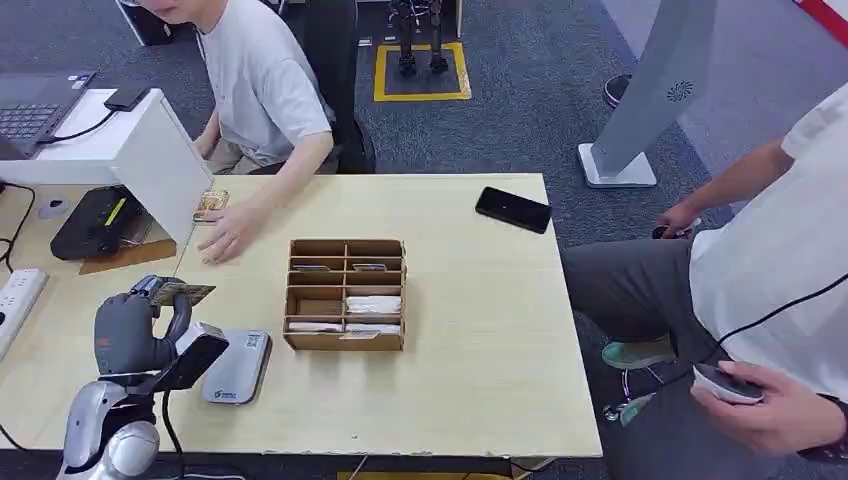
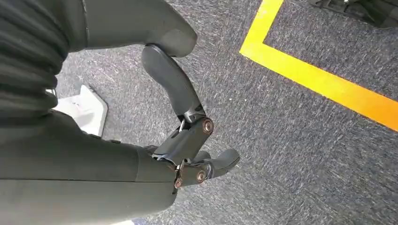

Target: Pass the card to the sensor for recognition and then transmit it.

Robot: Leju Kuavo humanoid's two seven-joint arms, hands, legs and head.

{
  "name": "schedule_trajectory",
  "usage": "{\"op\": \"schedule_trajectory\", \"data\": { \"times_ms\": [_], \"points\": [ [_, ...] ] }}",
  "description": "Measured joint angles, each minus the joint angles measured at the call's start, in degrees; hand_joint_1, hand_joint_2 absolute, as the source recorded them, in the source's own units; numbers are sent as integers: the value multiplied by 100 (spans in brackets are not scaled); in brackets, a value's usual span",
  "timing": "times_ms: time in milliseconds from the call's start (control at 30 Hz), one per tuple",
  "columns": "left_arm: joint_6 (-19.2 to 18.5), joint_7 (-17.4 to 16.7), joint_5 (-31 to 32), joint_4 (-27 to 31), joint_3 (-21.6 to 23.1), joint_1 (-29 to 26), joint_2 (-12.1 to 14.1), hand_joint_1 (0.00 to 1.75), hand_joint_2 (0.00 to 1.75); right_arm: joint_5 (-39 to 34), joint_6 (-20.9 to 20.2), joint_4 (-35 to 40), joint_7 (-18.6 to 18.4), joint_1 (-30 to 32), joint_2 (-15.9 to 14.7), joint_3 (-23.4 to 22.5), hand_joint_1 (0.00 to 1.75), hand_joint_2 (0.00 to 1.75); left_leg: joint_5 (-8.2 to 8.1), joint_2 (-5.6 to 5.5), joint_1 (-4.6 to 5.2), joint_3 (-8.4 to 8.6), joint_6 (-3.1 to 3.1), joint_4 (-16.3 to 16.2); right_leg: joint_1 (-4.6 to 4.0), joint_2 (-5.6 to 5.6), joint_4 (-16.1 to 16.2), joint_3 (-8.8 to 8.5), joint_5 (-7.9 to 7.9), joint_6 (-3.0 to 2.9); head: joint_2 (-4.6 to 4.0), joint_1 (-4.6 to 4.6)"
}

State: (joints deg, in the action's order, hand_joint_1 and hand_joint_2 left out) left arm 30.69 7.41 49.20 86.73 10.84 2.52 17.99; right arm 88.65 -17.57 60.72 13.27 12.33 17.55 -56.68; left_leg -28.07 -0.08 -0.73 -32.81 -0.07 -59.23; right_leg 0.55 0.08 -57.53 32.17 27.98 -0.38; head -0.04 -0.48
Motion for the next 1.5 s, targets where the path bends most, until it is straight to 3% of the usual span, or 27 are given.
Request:
{"op": "schedule_trajectory", "data": {
  "times_ms": [533,733,833,1033,1200,1500],
  "points": [
    [-7,44,-70,0,0,-2,0,175,175,0,0,0,0,0,-2,4,0,175,0,0,0,0,0,0,0,0,0,0,0,0,0,0],
    [-234,468,-1220,11,-2,-32,-46,175,175,-7,-22,0,-4,1,-2,13,0,175,0,0,0,0,0,0,0,0,0,0,0,0,0,0],
    [-707,346,-1963,52,-30,-36,-134,175,175,-11,-105,26,-18,4,0,20,0,175,0,0,0,0,0,0,0,0,0,0,0,0,0,0],
    [-1979,-98,-4131,227,-111,-124,-308,175,175,-15,-214,175,-59,14,11,7,0,175,0,2,1,0,0,0,1,2,0,-1,-4,5,0,2],
    [-2278,-216,-4437,391,-168,-450,-286,175,175,-35,-297,288,-68,47,26,-61,0,175,-1,2,0,-2,0,0,0,2,0,1,-3,5,0,0],
    [-2304,-306,-4485,483,-190,-577,-282,175,175,-247,-343,483,-190,124,46,-31,0,175,3,2,0,-1,1,0,1,1,0,-2,-4,6,0,2]
  ]
}}
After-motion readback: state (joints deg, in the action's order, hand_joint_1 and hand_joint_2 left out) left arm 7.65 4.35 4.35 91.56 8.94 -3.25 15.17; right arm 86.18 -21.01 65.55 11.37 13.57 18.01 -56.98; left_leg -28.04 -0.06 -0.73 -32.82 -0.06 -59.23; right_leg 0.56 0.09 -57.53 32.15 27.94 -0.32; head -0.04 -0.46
